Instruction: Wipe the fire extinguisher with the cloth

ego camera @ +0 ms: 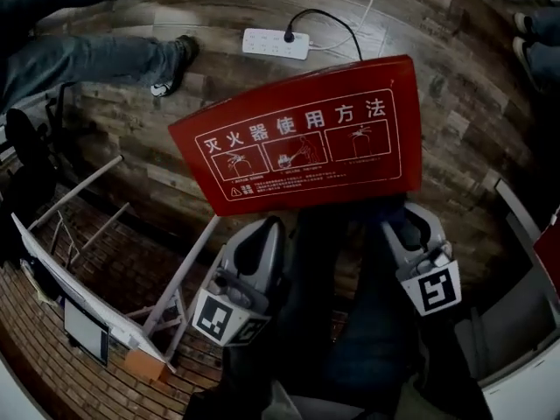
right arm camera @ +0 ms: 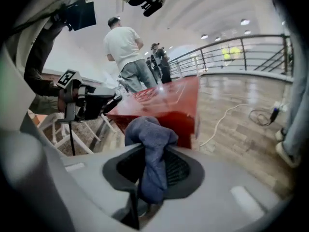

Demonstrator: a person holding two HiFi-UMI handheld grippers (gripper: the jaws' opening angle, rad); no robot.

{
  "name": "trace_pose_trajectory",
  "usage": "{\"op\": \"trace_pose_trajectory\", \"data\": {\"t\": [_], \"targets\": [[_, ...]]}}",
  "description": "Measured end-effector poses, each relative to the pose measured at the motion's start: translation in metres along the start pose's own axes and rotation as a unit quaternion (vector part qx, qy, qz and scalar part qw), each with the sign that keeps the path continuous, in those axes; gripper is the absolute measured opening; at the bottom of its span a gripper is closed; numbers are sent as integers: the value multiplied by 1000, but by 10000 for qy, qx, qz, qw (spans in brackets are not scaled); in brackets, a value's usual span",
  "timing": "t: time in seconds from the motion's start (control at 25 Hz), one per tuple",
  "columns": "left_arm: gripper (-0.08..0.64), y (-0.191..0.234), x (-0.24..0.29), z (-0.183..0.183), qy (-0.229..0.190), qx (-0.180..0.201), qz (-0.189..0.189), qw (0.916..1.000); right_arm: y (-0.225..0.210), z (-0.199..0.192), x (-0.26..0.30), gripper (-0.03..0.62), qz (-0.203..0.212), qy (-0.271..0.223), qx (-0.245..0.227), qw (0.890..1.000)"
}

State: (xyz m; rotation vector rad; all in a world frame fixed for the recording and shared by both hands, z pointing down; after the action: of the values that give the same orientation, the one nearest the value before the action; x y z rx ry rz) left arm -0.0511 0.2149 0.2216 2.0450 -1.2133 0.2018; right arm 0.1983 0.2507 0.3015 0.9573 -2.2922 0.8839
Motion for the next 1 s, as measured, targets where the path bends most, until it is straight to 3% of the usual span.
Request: {"op": "trace_pose_trajectory", "data": {"t": [0.08,0.12,0.24,0.4,0.44,0.56,0.72,0.84,0.92,1.0], "targets": [[5,2,-13,11,-72,90,-10,9999,-1,22,-34,101,-905,71,-292,9954],[5,3,-18,17,-128,113,-7,9999,-2,37,-47,101,-1276,114,-664,9895],[5,9,-30,27,-307,132,48,9994,-2,87,-45,101,-1653,113,-2134,9628],[5,23,-47,19,-440,-2,233,9988,21,105,27,102,-1385,675,-3366,9290],[5,27,-52,13,-410,-57,284,9987,34,109,41,102,-1308,619,-3537,9241],[5,39,-64,-1,-408,-220,471,9978,80,118,77,103,-679,496,-3700,9252],[5,47,-71,-5,-473,-410,573,9964,120,116,102,103,45,462,-4415,8961],[5,52,-73,-5,-508,-424,571,9962,89,129,93,103,-117,203,-4353,9000],[5,58,-75,-6,-516,-449,590,9959,44,143,77,104,-801,105,-3974,9141],[5,63,-78,-8,-531,-519,601,9954,-5,148,60,103,-1673,356,-3096,9354]]}}
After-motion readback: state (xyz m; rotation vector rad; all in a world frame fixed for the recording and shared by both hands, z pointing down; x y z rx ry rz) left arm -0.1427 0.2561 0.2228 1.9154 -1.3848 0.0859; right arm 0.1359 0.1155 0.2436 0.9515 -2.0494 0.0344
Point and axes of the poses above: the fingertips, and each gripper's own axes: x forward along the fingers, y to its left, z out of its top, the point moved 7 cm from there along -x, backward along the fingers, and after that the axes turned 3 degrees about y, right-handed, at the moved point
